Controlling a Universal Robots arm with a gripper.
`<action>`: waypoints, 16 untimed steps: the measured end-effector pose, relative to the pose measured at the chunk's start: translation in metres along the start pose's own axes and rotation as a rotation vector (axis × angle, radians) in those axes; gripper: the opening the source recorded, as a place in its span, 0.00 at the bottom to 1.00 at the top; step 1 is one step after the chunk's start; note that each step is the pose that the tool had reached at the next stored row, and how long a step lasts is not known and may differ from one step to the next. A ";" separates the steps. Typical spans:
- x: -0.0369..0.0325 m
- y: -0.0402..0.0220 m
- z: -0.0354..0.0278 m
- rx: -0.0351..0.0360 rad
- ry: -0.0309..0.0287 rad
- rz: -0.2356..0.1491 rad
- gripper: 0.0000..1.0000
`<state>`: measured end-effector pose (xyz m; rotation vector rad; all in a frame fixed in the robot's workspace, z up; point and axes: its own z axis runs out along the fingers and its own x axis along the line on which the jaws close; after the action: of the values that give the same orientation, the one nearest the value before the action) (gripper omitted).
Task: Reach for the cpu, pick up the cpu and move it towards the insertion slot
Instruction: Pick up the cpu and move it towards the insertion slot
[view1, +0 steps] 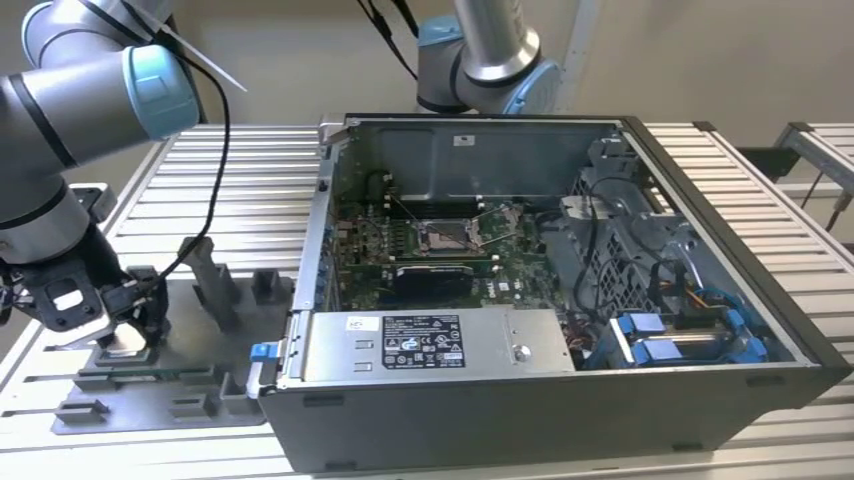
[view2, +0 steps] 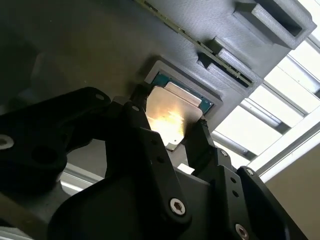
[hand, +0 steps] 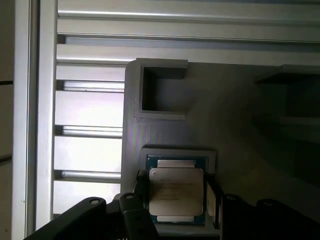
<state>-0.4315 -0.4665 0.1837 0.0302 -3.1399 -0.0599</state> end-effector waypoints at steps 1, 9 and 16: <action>0.0000 0.0000 0.0000 0.0000 0.0000 0.000 0.00; 0.0000 0.0000 0.0001 0.0000 -0.0001 0.000 0.00; 0.0000 0.0002 -0.0041 -0.0001 -0.0002 0.000 0.00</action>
<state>-0.4314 -0.4665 0.1878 0.0302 -3.1401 -0.0601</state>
